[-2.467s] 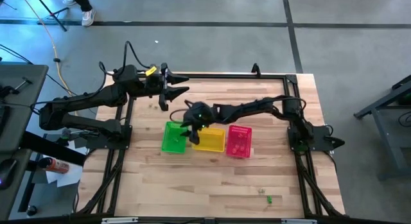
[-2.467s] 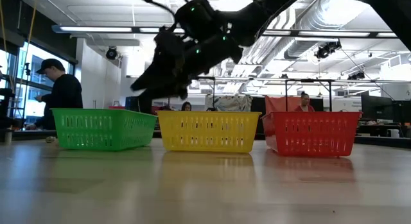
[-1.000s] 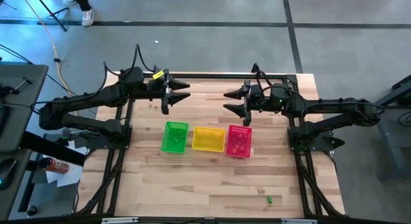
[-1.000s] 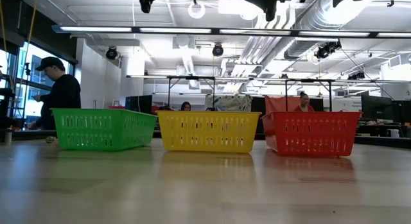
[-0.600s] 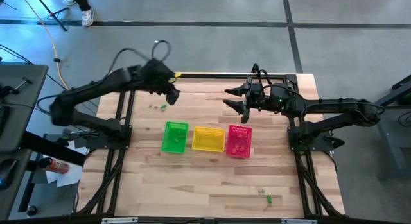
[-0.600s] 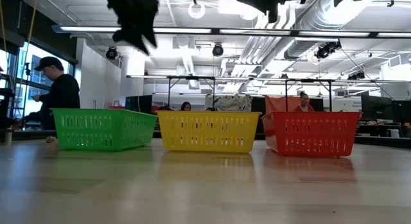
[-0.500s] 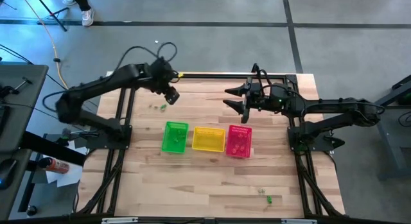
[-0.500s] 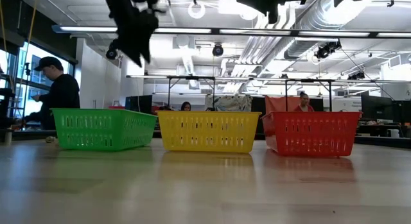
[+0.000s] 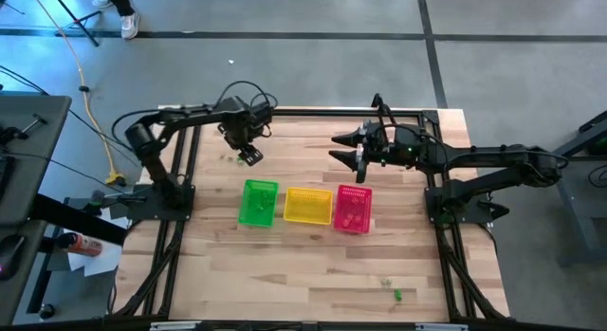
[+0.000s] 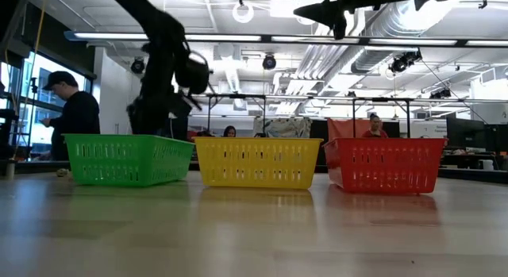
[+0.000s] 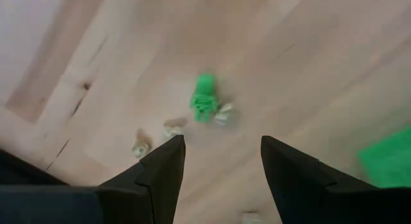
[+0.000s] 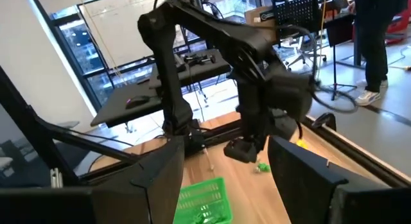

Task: Sort Halloween decoration
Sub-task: Put the green skeleton toy into the green basket

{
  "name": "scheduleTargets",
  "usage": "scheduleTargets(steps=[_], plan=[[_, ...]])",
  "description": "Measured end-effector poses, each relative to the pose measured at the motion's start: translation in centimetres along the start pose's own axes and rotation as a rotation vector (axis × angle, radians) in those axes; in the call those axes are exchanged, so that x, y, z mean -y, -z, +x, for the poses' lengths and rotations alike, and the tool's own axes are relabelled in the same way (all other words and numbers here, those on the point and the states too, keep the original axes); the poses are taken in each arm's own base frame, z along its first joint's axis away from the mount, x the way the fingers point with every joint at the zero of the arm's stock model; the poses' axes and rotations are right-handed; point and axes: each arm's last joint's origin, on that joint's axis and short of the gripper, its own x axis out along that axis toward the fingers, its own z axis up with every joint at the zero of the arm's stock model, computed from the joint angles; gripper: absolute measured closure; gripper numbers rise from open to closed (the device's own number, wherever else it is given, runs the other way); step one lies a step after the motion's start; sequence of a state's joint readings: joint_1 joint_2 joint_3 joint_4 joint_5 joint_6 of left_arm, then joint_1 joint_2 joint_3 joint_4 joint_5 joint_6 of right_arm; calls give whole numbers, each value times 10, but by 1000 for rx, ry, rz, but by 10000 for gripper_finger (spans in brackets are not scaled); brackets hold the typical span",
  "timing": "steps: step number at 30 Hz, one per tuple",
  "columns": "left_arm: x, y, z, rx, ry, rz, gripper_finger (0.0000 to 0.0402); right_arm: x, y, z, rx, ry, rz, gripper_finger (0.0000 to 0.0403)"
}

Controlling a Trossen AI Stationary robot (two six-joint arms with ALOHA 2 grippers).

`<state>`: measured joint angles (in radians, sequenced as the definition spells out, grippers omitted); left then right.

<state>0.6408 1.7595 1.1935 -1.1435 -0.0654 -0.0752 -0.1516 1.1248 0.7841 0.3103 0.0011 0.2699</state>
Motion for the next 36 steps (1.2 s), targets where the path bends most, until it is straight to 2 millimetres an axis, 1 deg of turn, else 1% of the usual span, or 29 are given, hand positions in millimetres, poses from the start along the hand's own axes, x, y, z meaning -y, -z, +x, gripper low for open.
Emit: scheduleTargets(steps=[4, 7, 12, 17, 19, 24, 29, 32, 36], plan=[[-8, -7, 25, -24, 3, 2, 206, 0, 0, 0, 0, 0, 29, 183], [-15, -9, 35, -14, 7, -24, 206, 0, 0, 0, -2, 1, 46, 183], [-21, -14, 39, 37, 12, -27, 206, 0, 0, 0, -3, 1, 45, 183], [-22, -10, 45, 25, 22, 16, 206, 0, 0, 0, -3, 1, 45, 183], [-21, -6, 51, 7, 39, 9, 206, 0, 0, 0, -4, 2, 45, 183], [-19, -1, 61, 24, 43, -22, 206, 1, 1, 0, -2, 16, 44, 183], [-19, 0, 63, 28, 43, -10, 209, 1, 1, 0, 0, 27, 44, 183], [-18, -1, 63, 32, 44, 20, 229, 1, 1, 0, 0, 27, 44, 183], [-15, -1, 63, 36, 43, 69, 287, 1, 1, 0, 0, 27, 44, 183]])
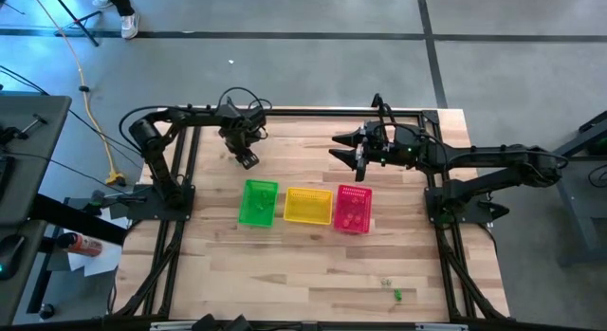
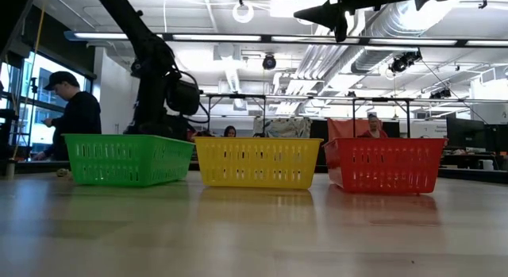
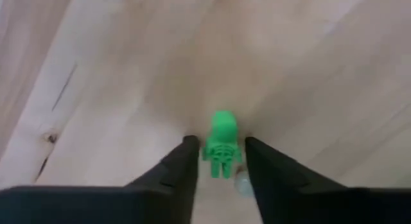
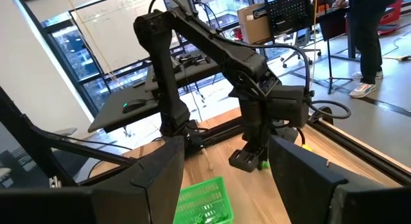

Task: Sort Halloween decoration
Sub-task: Put the green skeleton toy into the green basket

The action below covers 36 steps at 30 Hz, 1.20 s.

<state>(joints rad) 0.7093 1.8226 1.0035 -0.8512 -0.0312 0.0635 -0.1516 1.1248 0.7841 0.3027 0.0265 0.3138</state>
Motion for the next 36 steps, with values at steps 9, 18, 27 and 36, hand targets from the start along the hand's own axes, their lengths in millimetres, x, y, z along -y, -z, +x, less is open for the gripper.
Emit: scheduleTargets(steps=[9, 18, 27, 36], plan=[[5, 1, -6, 15, -10, 45, 391, 0, 0, 0, 0, 0, 0, 183], [-1, 15, -62, 219, -24, 55, 392, 0, 0, 0, 0, 0, 0, 183], [7, 51, -153, 759, 98, 108, 393, -1, -3, 0, 29, -8, -32, 183], [39, 94, -232, 1351, 311, 225, 393, -6, -18, -2, 190, -70, -67, 183]])
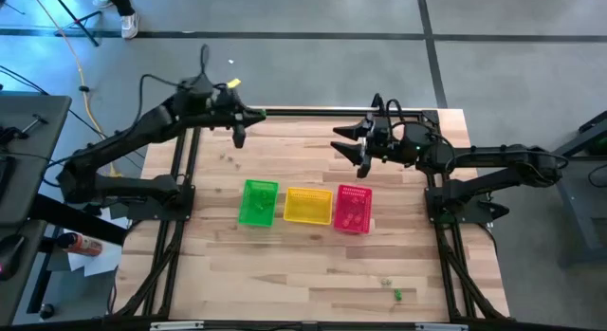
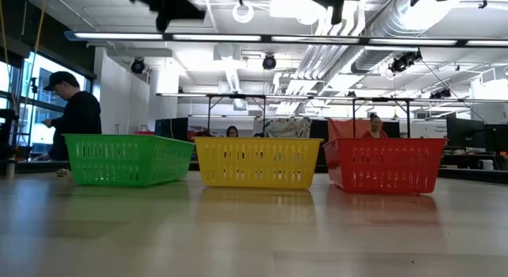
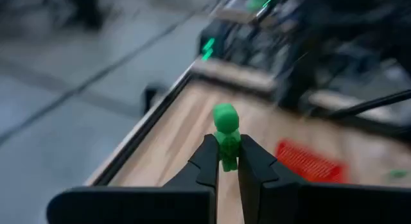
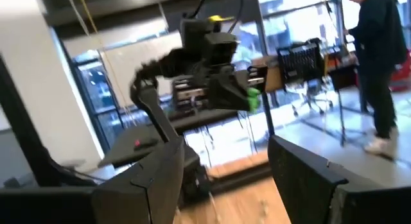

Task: Sort Halloween decoration
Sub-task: Put the green skeleton toy into the green basket

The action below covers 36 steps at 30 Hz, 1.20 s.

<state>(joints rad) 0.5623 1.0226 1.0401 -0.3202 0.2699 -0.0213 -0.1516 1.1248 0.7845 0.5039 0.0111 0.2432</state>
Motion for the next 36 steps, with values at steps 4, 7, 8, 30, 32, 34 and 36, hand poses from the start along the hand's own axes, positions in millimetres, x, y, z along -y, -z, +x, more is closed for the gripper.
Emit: scheduleTargets(steps=[4, 7, 8, 30, 32, 34, 36], plan=[[28, -12, -7, 122, 163, 59, 393, -1, -3, 0, 28, -21, -22, 183], [48, -15, -5, 150, 262, 68, 393, -2, -3, 0, 26, -24, -27, 183], [54, -14, -4, 151, 290, 74, 393, -2, -3, 0, 25, -24, -27, 183], [68, -1, -3, 14, 246, 19, 393, -1, 0, 0, 0, -33, -87, 183], [64, 14, -1, -137, 188, -22, 393, -1, 0, 0, -1, -33, -87, 183], [61, 30, 8, -295, 157, -44, 393, -1, 0, 0, -4, -33, -87, 183], [63, 43, 17, -428, 152, -48, 393, -1, 0, 0, -5, -32, -87, 183]])
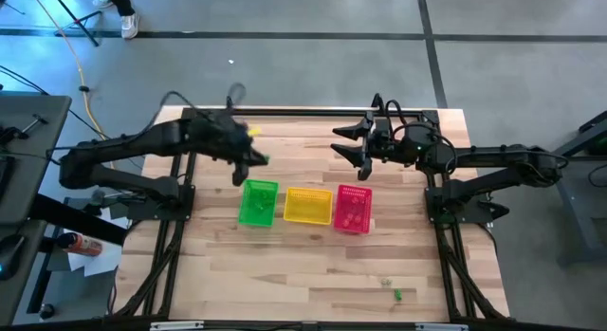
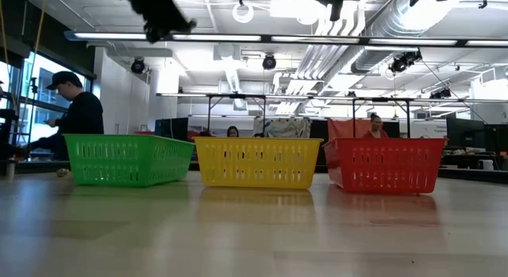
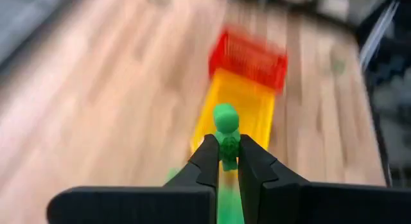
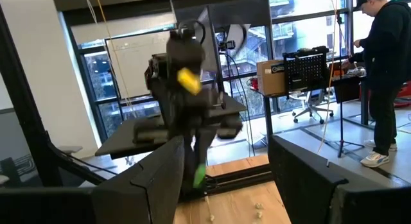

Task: Sort Halloween decoration
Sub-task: Put the green skeleton toy into the green basket

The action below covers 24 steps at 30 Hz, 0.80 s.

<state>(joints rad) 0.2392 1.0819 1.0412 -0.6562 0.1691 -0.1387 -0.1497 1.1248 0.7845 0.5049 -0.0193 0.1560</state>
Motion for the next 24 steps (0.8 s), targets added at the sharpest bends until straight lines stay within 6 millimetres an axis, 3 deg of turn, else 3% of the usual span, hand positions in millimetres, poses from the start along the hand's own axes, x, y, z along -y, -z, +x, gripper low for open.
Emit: scheduleTargets(steps=[9, 15, 20, 24], plan=[[3, 37, 72, -526, -10, -66, 393, 0, 1, 0, -9, 1, 0, 183], [-4, 73, 116, -734, -43, -89, 393, 0, 1, 0, -11, 2, 0, 183], [-7, 87, 133, -797, -41, -86, 373, 0, 2, 0, -18, 3, 0, 183], [-6, 86, 137, -770, -20, -41, 339, 0, 3, 0, -30, 5, 0, 183]])
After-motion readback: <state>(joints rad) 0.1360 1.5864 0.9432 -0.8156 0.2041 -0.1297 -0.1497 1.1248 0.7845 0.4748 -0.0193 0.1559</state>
